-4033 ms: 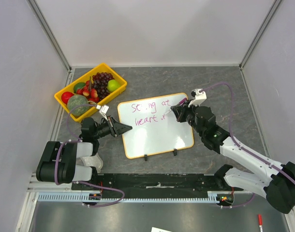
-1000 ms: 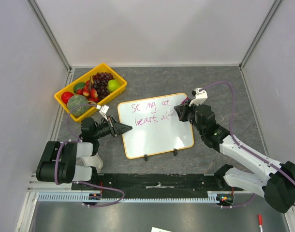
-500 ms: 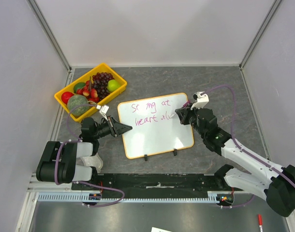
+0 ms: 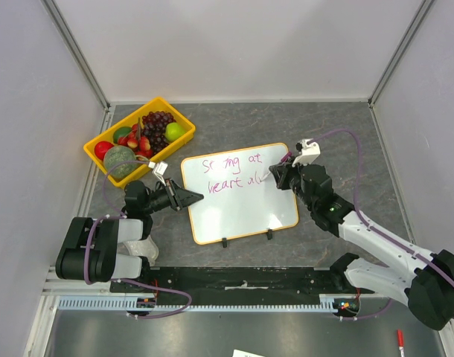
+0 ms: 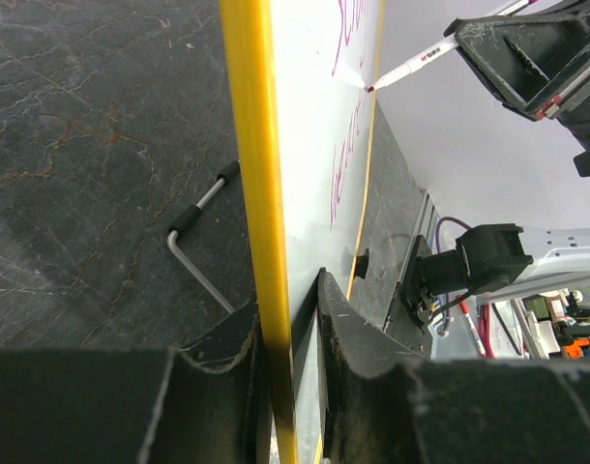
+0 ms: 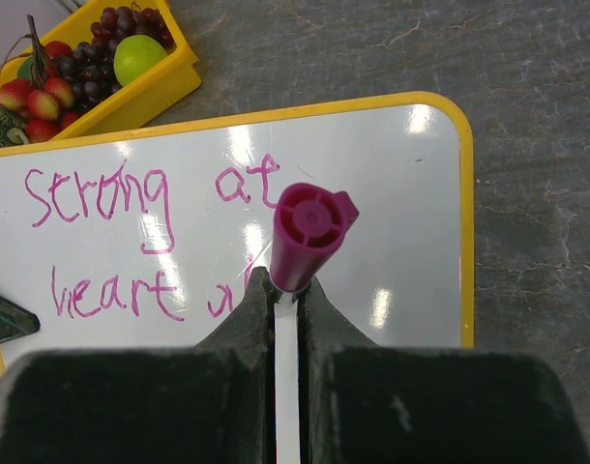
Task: Write a sentence on the whiteboard
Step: Pick up the sentence from the whiteboard.
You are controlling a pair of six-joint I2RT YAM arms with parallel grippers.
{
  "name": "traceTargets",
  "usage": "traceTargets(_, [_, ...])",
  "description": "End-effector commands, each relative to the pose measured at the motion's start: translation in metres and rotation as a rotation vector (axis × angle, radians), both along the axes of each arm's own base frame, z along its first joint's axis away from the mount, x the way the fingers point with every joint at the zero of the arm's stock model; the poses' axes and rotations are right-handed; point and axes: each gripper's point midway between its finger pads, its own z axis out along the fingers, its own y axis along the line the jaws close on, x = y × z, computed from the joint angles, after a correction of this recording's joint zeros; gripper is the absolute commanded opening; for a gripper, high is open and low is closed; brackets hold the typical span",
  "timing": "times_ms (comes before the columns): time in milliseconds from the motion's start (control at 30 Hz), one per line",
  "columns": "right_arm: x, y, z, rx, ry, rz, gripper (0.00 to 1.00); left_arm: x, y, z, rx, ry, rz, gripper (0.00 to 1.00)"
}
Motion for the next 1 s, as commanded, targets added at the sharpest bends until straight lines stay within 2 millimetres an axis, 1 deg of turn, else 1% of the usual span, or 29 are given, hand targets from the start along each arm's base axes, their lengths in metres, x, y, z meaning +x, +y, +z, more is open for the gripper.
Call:
traceTargets(0, [0.013, -0.011, 0.013, -0.038, -0.039, -0.066, 0.0, 0.009, 0.002, -0.005, 0.05, -0.059, 0.022, 0.02])
traceTargets(267, [0.017, -0.01, 0.023, -0.026, -0.055, -0.071, 0.0, 0.009, 0.002, -0.005, 0.05, -0.057, 0.022, 0.02])
traceTargets(433, [0.012, -0.01, 0.016, -0.027, -0.043, -0.062, 0.0, 0.009, 0.003, -0.005, 0.049, -0.059, 0.022, 0.02])
traceTargets(800, [-0.002, -0.015, -0.008, -0.048, 0.004, -0.036, 0.0, 0.009, 0.003, -0.005, 0.05, -0.057, 0.023, 0.02])
traceTargets(967, [-0.006, -0.017, -0.015, -0.054, 0.018, -0.035, 0.0, 0.009, 0.003, -0.004, 0.049, -0.06, 0.023, 0.02])
